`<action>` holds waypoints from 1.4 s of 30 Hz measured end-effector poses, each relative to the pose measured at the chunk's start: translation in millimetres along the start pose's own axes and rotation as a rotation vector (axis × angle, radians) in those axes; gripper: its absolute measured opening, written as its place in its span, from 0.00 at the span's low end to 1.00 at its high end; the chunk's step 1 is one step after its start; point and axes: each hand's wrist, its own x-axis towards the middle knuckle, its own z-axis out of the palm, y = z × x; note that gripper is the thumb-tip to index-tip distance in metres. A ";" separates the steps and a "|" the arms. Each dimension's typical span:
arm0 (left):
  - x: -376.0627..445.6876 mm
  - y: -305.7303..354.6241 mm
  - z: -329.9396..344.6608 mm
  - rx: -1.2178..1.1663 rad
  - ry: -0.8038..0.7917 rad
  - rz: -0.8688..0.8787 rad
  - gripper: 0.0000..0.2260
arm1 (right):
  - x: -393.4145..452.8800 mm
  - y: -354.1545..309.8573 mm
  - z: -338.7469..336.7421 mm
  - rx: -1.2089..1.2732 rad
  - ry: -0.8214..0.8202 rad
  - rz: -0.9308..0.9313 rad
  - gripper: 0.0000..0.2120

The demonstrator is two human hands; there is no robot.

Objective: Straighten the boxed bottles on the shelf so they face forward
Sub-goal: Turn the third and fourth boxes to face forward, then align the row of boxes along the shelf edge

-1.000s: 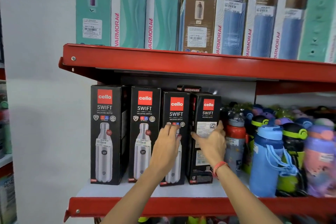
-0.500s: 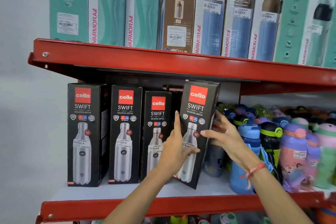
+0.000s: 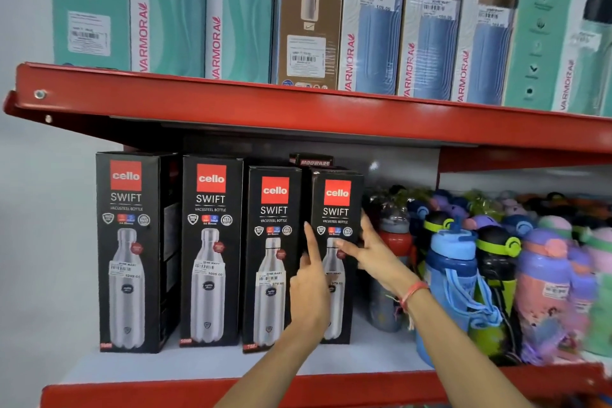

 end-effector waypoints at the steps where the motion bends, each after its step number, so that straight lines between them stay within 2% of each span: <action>1: 0.8 -0.1 0.7 0.019 0.001 0.010 0.50 | 2.9 2.4 -0.9 -0.016 0.000 0.001 0.40; 5: 0.7 -0.3 -1.0 0.068 -0.021 0.003 0.49 | 4.8 8.1 -2.9 -0.117 0.032 -0.027 0.42; 8: -3.5 3.9 -12.6 0.144 -0.081 0.003 0.46 | 0.8 7.5 4.1 -0.250 0.139 -0.061 0.42; 11: -15.4 -0.4 -37.1 0.113 -0.079 0.063 0.35 | -14.6 1.0 26.3 -0.317 0.417 -0.103 0.39; 13: -29.6 -19.3 -62.5 0.055 -0.037 0.151 0.28 | -33.8 -1.7 48.9 -0.350 0.657 -0.189 0.32; 15: -44.7 -47.5 -92.1 0.000 0.003 0.222 0.25 | -52.2 -8.7 77.2 -0.354 0.768 -0.324 0.24; 16: -49.8 -63.2 -107.6 -0.044 0.039 0.237 0.23 | -58.6 -12.1 93.6 -0.313 0.725 -0.374 0.20; 19: -54.8 -111.6 -147.1 -0.146 0.226 0.196 0.17 | -66.1 -19.8 152.0 -0.204 0.363 -0.389 0.14; 21: -52.9 -137.7 -169.0 -0.132 0.348 0.158 0.15 | -64.7 -22.3 194.5 -0.201 0.170 -0.327 0.14; 23: -50.8 -160.6 -186.9 -0.112 0.388 0.064 0.16 | -61.0 -21.6 233.4 -0.202 0.077 -0.251 0.17; 24: -50.1 -172.2 -194.0 -0.123 0.375 -0.001 0.19 | -59.6 -23.2 250.3 -0.203 0.041 -0.199 0.19; 26: -47.3 -194.3 -206.2 -0.222 0.281 -0.122 0.29 | -58.9 -28.2 276.4 -0.181 -0.025 -0.089 0.26; 28: -43.3 -212.1 -216.4 -0.397 0.120 -0.219 0.40 | -56.8 -36.9 296.2 -0.175 -0.091 -0.005 0.32; 31: -38.9 -226.9 -228.7 -0.531 -0.123 -0.252 0.47 | -55.5 -46.8 315.4 -0.174 -0.188 0.022 0.36; 36: -52.2 -241.1 -248.5 -0.451 -0.208 -0.180 0.31 | -61.7 -43.9 323.1 -0.155 -0.173 0.003 0.37; 42: -87.7 -236.7 -265.6 -0.450 -0.197 -0.156 0.26 | -95.3 -45.2 314.5 -0.211 -0.160 -0.014 0.35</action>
